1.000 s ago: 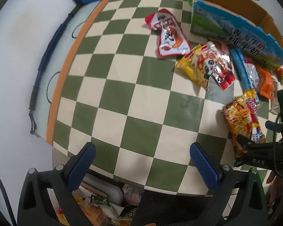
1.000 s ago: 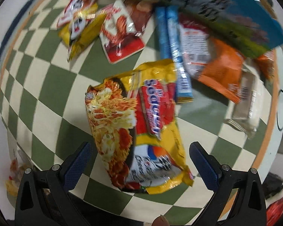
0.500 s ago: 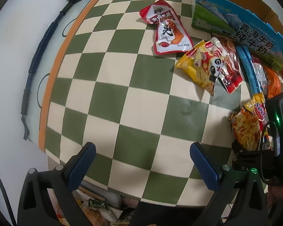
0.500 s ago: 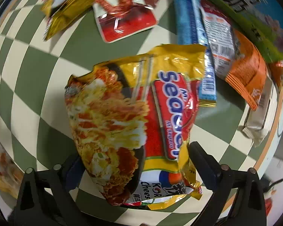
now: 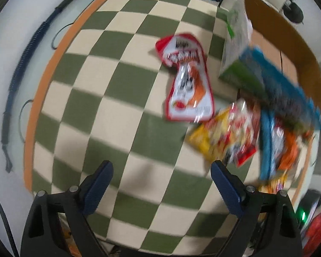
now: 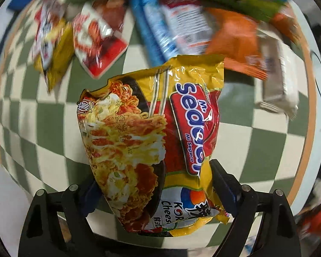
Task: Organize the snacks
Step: 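Reach the right tool to the Mi Sedaap noodle pack while the left tool reaches the red duck-claw pouch, then grasp and lift the noodle pack with the right tool while the left tool lifts the duck-claw pouch, then carry both packs over the box and open both tools to drop them inside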
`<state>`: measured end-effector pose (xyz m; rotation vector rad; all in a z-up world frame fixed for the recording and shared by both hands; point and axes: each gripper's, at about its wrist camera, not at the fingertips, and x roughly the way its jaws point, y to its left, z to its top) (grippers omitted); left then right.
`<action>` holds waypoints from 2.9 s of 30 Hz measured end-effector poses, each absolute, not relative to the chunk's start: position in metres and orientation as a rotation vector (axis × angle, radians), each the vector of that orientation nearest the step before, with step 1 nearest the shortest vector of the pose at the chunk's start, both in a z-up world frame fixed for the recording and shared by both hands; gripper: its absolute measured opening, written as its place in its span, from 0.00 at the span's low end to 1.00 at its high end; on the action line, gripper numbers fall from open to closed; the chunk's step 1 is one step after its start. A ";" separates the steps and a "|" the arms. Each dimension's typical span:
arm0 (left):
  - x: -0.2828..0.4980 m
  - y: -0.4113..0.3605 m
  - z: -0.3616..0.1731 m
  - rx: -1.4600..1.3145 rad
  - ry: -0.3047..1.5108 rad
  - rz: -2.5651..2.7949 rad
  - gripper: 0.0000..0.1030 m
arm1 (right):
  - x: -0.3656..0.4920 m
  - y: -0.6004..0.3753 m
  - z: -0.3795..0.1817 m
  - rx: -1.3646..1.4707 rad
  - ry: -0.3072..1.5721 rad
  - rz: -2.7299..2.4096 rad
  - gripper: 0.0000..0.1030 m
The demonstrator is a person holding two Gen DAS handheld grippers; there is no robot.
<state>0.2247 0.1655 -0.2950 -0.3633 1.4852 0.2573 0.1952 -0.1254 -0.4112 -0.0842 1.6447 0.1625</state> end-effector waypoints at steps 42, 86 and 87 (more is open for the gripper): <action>0.271 0.166 -0.363 -0.172 1.616 0.190 0.43 | 0.287 -0.129 -0.352 -0.004 1.527 0.210 0.90; 0.238 0.034 -0.142 -0.036 1.189 -0.089 0.41 | 0.283 -0.188 -0.203 0.199 1.306 0.204 0.90; 0.244 0.033 -0.137 -0.036 1.181 -0.094 0.41 | 0.286 -0.191 -0.197 0.212 1.295 0.199 0.89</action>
